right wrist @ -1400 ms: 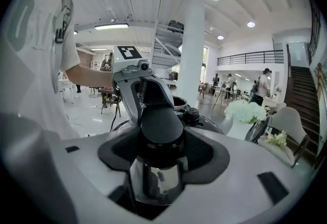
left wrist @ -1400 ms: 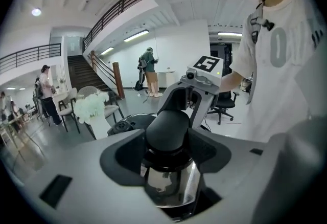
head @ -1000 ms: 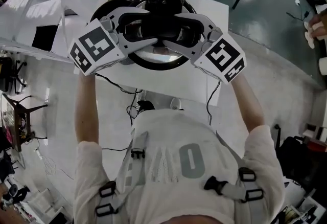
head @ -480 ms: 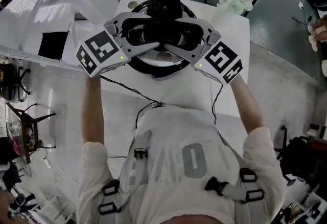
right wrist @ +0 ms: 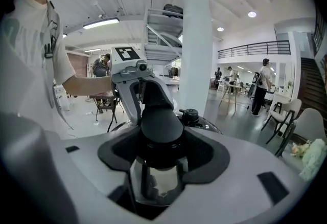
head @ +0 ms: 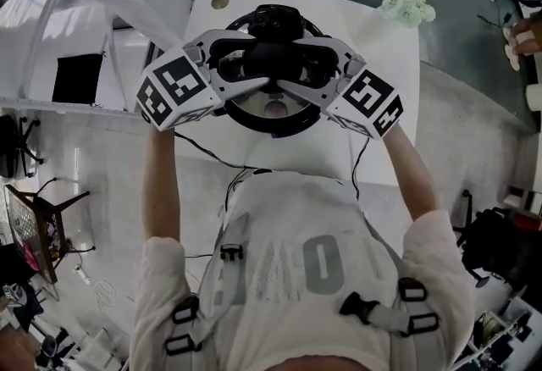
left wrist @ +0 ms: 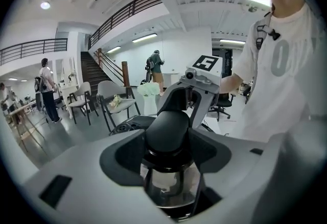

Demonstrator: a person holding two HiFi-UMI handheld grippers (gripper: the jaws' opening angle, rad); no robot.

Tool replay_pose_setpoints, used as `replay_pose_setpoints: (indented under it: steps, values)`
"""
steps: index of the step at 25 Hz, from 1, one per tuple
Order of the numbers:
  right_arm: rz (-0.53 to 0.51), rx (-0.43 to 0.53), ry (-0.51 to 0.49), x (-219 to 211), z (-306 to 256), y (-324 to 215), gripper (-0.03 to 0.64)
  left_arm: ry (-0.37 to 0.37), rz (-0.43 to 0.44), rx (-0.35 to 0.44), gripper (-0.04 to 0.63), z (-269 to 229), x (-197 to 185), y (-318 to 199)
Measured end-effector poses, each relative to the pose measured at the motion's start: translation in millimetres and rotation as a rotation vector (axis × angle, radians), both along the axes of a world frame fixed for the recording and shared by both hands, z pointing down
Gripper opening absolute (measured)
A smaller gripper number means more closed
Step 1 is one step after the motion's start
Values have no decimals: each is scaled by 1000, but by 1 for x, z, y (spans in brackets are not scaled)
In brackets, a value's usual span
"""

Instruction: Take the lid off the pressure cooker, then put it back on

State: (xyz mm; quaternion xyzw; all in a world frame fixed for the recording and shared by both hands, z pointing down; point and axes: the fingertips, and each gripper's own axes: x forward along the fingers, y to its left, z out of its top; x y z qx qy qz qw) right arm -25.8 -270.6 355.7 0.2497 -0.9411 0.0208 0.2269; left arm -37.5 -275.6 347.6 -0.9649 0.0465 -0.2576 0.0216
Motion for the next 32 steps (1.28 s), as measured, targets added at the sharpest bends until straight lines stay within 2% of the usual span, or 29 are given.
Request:
replay_pose_setpoints:
  steps: [10,14,17,22,25,28,32]
  values:
    - [-24,-91,-33,1,11,-6,265,54,3,-58,267,10,1,-7]
    - [-12,-133,-23,2,12,-6,265,103,9,-73,267,10,1,-7]
    - [26,-168,8,3,13,-5,264,131,25,-77,267,9,2,-6]
    - [90,-195,37,5,14,-3,264,132,70,-91,267,9,3,-5]
    - [40,-212,29,5,14,-3,264,116,55,-107,267,9,3,-5]
    - [-30,-220,35,3,14,-4,264,79,-7,-118,267,10,2,-6]
    - [-129,-217,78,2,15,-5,264,97,-77,-111,267,10,-1,-7]
